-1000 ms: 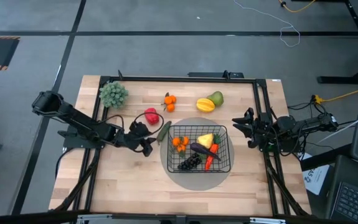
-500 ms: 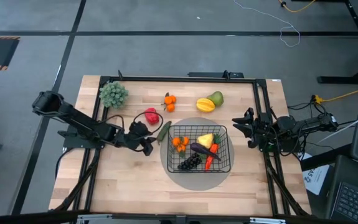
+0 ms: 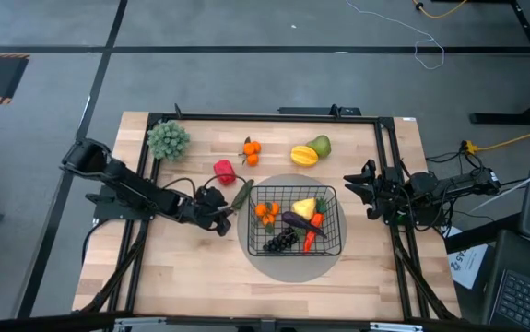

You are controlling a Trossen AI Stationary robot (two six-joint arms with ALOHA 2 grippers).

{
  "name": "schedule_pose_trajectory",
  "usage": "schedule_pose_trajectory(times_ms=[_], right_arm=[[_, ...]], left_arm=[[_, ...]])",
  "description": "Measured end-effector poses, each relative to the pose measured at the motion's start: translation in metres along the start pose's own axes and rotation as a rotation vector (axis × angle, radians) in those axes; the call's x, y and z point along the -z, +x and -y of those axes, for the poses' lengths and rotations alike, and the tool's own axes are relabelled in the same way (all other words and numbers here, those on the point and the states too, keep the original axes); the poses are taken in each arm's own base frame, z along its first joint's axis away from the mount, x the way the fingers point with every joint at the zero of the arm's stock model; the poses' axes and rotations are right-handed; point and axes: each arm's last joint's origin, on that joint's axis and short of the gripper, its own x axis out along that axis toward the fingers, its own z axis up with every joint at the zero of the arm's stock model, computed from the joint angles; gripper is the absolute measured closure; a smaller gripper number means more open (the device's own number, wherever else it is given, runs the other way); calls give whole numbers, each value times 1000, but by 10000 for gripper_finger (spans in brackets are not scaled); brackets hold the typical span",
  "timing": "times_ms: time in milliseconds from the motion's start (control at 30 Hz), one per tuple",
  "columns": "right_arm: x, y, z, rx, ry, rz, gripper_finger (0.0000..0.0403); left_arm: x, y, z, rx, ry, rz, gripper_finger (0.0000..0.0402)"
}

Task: Build produce basket
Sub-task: Put the green chili pepper into the black wire basket

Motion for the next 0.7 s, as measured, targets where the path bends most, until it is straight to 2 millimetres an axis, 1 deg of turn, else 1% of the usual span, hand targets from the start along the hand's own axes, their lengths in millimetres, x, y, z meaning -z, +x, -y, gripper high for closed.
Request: schedule_pose_trajectory(times_ms=[133, 267, 567, 700], right_arm=[[0, 0, 0, 1, 0, 0, 272], [0, 0, 0, 0, 0, 0, 272], [0, 0, 0, 0, 0, 0, 272], [0, 0, 0, 0, 0, 0, 272]], left_arm=[[7, 8, 1, 3, 5, -20, 241], [10, 14, 3, 19, -8, -7, 241], [10, 16, 5, 32, -24, 6, 241], [9, 16, 3, 4, -89, 30, 241]])
